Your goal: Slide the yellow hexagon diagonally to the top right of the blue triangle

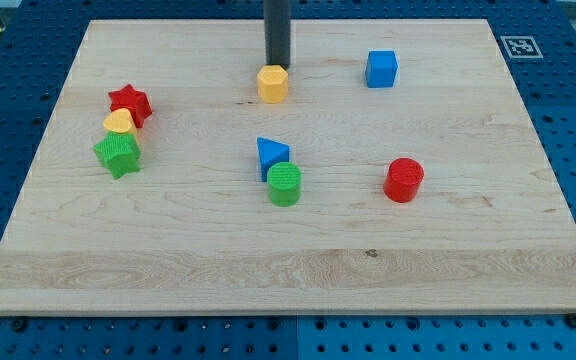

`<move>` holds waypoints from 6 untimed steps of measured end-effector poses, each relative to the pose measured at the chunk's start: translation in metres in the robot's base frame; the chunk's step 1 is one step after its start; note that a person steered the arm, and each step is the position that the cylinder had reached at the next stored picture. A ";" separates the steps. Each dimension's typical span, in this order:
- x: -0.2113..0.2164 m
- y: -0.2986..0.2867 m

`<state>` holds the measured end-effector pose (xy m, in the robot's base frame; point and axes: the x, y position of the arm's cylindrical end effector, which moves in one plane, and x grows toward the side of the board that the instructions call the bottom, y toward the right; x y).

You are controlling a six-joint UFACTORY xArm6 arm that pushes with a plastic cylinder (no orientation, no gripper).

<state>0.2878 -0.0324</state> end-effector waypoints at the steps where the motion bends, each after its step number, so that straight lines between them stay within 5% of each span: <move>1: 0.016 -0.036; 3: 0.054 -0.012; 5: 0.022 0.002; 6: 0.051 0.024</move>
